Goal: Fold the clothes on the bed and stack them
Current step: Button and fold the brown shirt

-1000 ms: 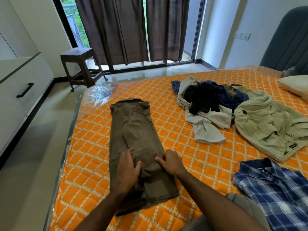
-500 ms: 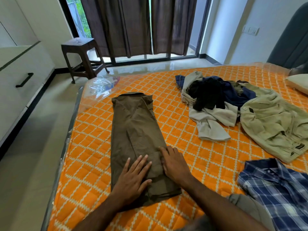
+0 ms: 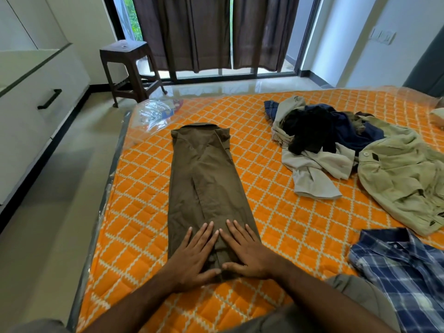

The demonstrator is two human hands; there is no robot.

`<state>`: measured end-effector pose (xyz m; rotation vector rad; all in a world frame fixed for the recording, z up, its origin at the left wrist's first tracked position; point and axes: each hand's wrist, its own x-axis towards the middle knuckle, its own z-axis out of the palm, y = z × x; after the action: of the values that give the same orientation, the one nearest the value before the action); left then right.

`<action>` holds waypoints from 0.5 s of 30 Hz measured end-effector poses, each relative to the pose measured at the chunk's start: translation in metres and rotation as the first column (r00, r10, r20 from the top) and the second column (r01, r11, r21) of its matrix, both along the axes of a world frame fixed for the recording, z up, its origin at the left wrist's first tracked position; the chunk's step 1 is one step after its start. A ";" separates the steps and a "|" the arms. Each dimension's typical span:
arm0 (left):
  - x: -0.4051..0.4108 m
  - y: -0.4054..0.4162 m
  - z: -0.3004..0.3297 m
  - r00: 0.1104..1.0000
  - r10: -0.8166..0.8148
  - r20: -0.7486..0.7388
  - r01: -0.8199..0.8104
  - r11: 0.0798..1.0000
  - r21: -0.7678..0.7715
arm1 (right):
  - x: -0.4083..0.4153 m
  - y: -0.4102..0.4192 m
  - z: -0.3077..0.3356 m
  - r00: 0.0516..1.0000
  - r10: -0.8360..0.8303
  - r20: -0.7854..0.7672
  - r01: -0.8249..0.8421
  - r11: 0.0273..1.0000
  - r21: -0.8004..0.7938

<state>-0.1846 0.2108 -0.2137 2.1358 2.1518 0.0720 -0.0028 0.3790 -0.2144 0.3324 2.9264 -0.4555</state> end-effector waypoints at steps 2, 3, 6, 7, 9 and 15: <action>0.008 -0.016 0.001 0.998 -0.037 -0.060 0.037 0.999 -0.003 | 0.012 0.001 0.003 0.997 0.077 0.023 -0.079 0.995 0.067; 0.011 -0.022 0.000 0.997 -0.034 -0.063 0.032 0.999 -0.026 | 0.017 0.001 0.003 0.993 0.108 0.044 -0.112 0.987 0.112; 0.018 -0.021 -0.002 0.995 0.080 -0.052 -0.087 0.985 -0.147 | 0.015 -0.005 0.000 0.993 0.087 0.074 -0.101 0.971 0.215; 0.020 -0.017 -0.003 0.989 0.139 -0.050 -0.145 0.974 -0.174 | 0.011 -0.011 0.000 0.996 0.056 0.073 -0.072 0.969 0.237; 0.023 -0.007 -0.006 0.975 0.216 -0.056 -0.222 0.959 -0.176 | 0.004 -0.021 0.002 0.998 0.004 0.067 -0.021 0.967 0.254; 0.027 -0.001 -0.003 0.955 0.283 -0.085 -0.296 0.929 -0.224 | -0.009 -0.024 -0.001 0.976 -0.194 0.095 0.168 0.959 0.229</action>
<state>-0.1573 0.2099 -0.2162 1.7000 2.3545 -0.2065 -0.0120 0.3553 -0.2150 0.6385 2.8471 -0.1279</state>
